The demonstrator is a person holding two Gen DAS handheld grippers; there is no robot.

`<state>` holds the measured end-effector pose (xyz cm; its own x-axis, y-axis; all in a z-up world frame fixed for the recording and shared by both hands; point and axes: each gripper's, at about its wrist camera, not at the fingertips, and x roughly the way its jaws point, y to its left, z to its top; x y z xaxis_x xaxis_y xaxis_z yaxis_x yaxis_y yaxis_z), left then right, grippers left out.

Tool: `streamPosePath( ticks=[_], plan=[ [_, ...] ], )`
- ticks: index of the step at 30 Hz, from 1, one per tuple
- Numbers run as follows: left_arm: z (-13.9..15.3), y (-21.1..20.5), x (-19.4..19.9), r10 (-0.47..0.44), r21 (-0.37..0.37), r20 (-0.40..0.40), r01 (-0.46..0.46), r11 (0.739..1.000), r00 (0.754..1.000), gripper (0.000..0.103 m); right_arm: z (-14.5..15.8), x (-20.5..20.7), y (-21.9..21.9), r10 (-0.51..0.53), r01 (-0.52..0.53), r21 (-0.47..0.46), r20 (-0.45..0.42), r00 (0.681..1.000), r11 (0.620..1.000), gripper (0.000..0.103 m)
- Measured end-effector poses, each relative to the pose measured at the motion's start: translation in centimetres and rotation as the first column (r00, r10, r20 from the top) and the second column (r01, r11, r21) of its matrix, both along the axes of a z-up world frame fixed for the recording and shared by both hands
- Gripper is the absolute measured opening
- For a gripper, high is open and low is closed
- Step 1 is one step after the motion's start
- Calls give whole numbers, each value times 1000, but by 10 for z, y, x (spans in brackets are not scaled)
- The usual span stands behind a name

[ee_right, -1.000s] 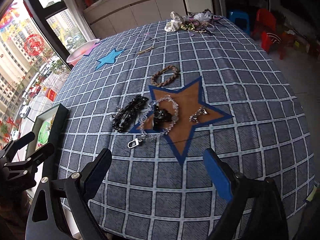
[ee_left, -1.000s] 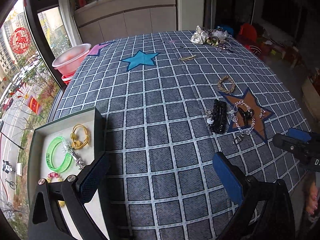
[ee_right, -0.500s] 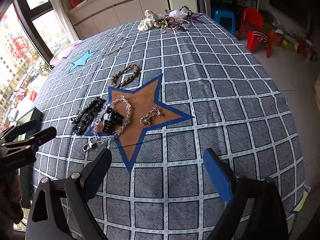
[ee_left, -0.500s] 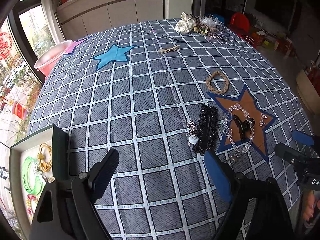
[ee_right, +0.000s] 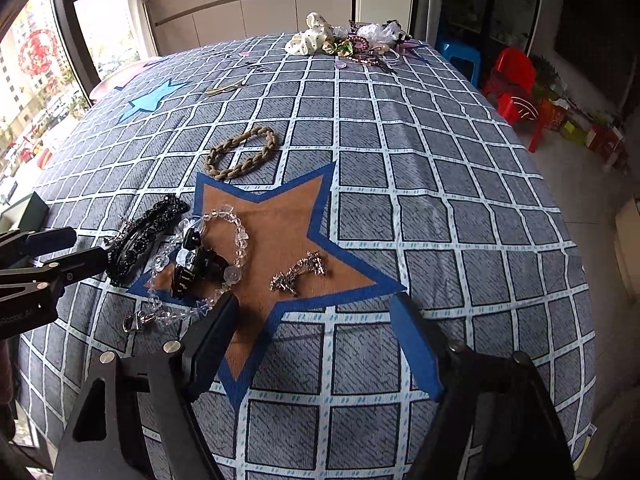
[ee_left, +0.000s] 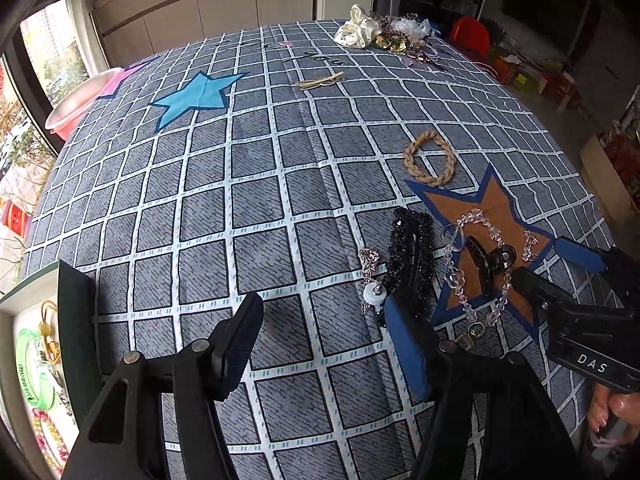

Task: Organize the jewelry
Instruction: 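Grasp a small silver charm with the left tool while the right tool grasps a silver chain charm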

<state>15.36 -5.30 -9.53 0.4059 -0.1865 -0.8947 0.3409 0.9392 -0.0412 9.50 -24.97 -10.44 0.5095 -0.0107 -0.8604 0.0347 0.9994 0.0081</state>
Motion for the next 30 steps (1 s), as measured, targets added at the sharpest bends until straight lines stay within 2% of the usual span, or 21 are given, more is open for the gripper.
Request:
streamPosePath(
  ticks=[4,6,7,8,11,14,16,17,18,19,22,30],
  plan=[
    [-1,-7,6,-16,-17,-5,16,1000,1000,71,-1,7,2,6,-5,-17,14,1000,1000,78],
    [0,-11,8,-31,-39,-5,31,999,1000,59,0,10,3,8,-7,-21,25,1000,1000,72],
    [0,-12,9,-34,-41,-7,34,999,999,59,0,11,3,7,-7,-20,28,1000,1000,70],
    [0,-14,10,-36,-41,-7,36,999,999,59,1,12,3,7,-6,-19,31,1000,1000,66],
    [0,-15,11,-50,-64,-21,49,997,999,48,1,16,3,2,-2,-15,37,999,1000,56],
    [-1,-15,7,-59,-60,-21,58,997,998,48,2,17,4,4,-4,-17,44,999,1000,48],
    [-1,-15,5,-65,-71,-23,63,995,998,44,2,15,5,12,-11,-25,53,999,1000,37],
    [-1,-16,4,-70,-79,-27,68,995,997,38,3,14,6,16,-15,-26,55,998,1000,28],
    [0,-17,3,-80,-93,-29,77,993,996,25,3,13,7,17,-15,-32,56,998,999,28],
    [1,-18,1,-89,-103,-30,85,991,996,20,3,13,8,17,-15,-34,57,998,999,28],
    [3,-20,-3,-85,-79,-15,83,993,996,19,4,9,6,12,-12,-8,51,999,1000,28],
    [25,2,-23,-37,-99,27,39,994,999,18,13,-14,-1,-2,-3,93,51,999,996,28]
  ],
)
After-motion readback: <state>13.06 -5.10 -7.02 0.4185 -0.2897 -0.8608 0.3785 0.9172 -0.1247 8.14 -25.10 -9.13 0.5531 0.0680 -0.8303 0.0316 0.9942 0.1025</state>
